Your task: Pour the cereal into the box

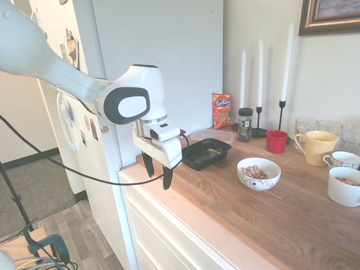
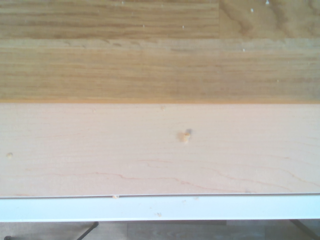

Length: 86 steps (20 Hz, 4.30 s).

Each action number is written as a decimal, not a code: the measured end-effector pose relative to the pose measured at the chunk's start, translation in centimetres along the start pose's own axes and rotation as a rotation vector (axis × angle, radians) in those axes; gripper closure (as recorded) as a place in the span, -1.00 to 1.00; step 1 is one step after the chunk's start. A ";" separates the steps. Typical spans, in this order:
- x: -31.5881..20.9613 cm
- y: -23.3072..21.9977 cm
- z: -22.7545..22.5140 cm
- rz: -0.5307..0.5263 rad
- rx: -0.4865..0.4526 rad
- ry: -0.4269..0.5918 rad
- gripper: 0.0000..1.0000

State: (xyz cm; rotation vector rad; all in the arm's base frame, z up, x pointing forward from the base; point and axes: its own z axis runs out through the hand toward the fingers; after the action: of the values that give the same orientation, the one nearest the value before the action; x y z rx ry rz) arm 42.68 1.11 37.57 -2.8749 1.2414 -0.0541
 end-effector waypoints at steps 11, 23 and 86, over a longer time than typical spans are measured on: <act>11.5 -0.5 -6.3 0.116 0.085 0.089 -1.00; 25.4 0.2 -8.4 0.192 0.011 0.122 -1.00; 35.2 -2.5 4.1 0.347 0.043 -0.059 1.00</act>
State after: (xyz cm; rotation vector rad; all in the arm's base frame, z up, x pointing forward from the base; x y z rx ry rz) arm 68.77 -22.83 34.56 -2.5620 1.6804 0.0074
